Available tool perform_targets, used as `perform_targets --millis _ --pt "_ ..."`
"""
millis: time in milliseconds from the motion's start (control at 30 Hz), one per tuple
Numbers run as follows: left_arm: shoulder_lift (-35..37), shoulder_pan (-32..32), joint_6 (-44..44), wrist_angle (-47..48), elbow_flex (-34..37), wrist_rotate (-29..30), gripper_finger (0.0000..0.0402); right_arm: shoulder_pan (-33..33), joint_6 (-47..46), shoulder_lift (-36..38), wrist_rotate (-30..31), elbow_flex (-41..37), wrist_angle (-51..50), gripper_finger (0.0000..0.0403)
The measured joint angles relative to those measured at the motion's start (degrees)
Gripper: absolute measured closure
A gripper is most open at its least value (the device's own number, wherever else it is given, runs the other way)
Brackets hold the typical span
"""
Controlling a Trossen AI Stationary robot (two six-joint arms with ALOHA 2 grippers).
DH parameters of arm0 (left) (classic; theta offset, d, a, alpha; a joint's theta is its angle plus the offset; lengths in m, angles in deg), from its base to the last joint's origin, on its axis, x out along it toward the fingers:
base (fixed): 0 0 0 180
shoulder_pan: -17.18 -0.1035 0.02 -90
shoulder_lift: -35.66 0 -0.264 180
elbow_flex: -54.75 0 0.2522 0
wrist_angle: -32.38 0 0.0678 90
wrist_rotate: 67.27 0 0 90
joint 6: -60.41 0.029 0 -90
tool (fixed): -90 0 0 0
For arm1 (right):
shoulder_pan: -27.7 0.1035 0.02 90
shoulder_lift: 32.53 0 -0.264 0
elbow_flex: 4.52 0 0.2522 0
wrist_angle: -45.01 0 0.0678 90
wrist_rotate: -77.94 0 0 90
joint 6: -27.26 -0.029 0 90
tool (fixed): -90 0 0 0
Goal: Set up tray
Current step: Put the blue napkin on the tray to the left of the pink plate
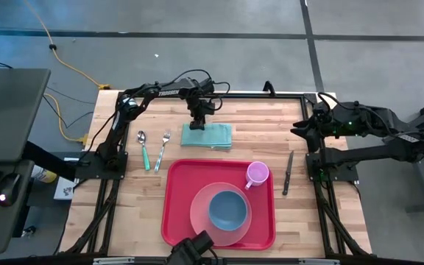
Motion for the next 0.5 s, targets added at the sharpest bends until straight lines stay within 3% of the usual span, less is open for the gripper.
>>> perform_targets --millis 300,500 --pt "-0.03 0.02 0.52 0.53 0.02 -0.06 0.0376 0.0 -0.02 0.02 -0.24 0.0 -0.03 0.0254" --pt "-0.03 0.0 2.86 2.08 0.02 -2.84 0.0392 0.0 0.06 0.02 -0.06 0.0 -0.05 0.0254"
